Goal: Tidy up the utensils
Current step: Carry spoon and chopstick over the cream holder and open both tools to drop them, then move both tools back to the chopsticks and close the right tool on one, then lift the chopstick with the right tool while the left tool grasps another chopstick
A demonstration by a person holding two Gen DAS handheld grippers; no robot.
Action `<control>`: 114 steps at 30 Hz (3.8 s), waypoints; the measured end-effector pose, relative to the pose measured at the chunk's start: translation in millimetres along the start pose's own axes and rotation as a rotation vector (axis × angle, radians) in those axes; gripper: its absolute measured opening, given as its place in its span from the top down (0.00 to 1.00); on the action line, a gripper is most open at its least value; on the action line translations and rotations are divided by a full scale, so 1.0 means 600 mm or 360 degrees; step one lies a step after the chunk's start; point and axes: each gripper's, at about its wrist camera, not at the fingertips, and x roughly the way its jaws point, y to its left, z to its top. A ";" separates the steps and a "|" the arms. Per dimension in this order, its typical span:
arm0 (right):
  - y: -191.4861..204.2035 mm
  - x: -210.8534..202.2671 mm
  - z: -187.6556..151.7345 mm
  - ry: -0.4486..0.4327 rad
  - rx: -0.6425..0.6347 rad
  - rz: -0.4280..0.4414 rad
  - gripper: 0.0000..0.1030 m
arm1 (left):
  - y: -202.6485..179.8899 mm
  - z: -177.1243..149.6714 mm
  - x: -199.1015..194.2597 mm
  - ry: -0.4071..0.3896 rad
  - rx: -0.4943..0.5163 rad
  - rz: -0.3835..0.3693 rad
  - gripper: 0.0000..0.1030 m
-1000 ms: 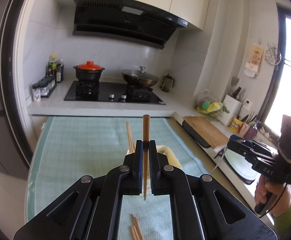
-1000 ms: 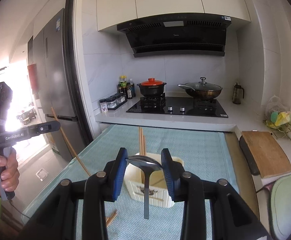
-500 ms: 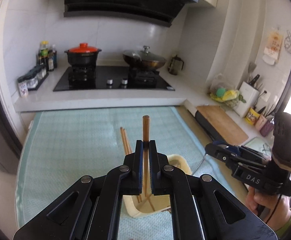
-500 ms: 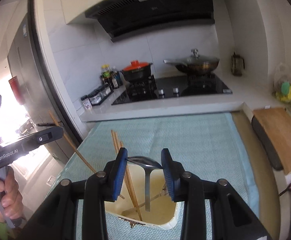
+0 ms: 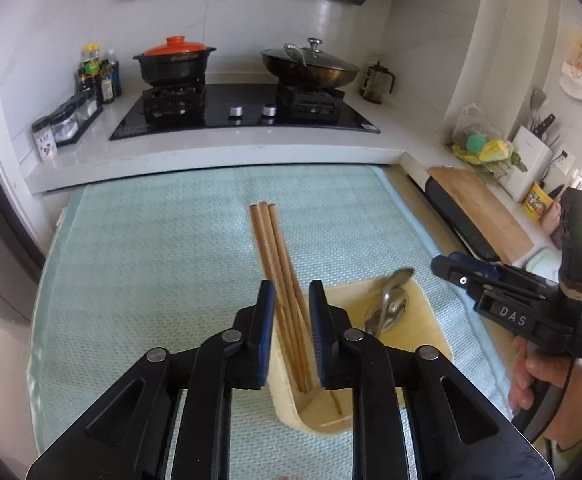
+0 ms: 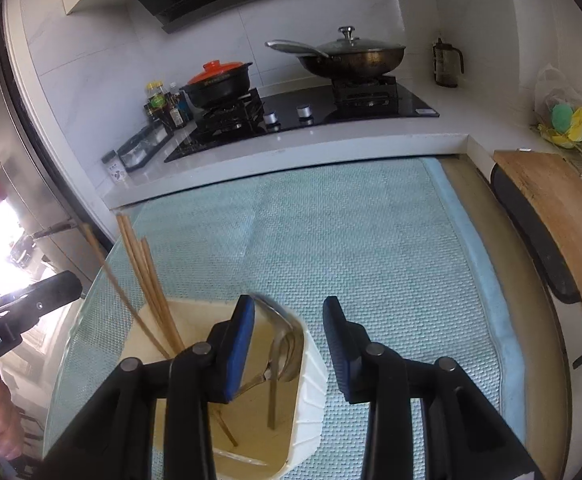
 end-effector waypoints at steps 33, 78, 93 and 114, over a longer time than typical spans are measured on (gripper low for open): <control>0.132 -0.296 -0.505 -0.0191 -0.0381 -0.0034 0.54 | 0.034 -0.514 -0.197 0.0076 -0.0092 0.0054 0.28; 0.256 -0.085 -0.506 0.0228 -0.0420 0.0258 0.84 | 0.106 -0.532 -0.103 0.0194 -0.0055 0.0314 0.28; 0.285 -0.041 -0.497 0.0287 -0.0643 -0.0060 0.94 | 0.107 -0.528 -0.103 0.0190 -0.0090 0.0317 0.26; 0.042 -0.161 -0.524 0.0250 -0.0260 -0.0162 0.71 | 0.101 -0.521 -0.106 0.0254 -0.0091 0.0243 0.26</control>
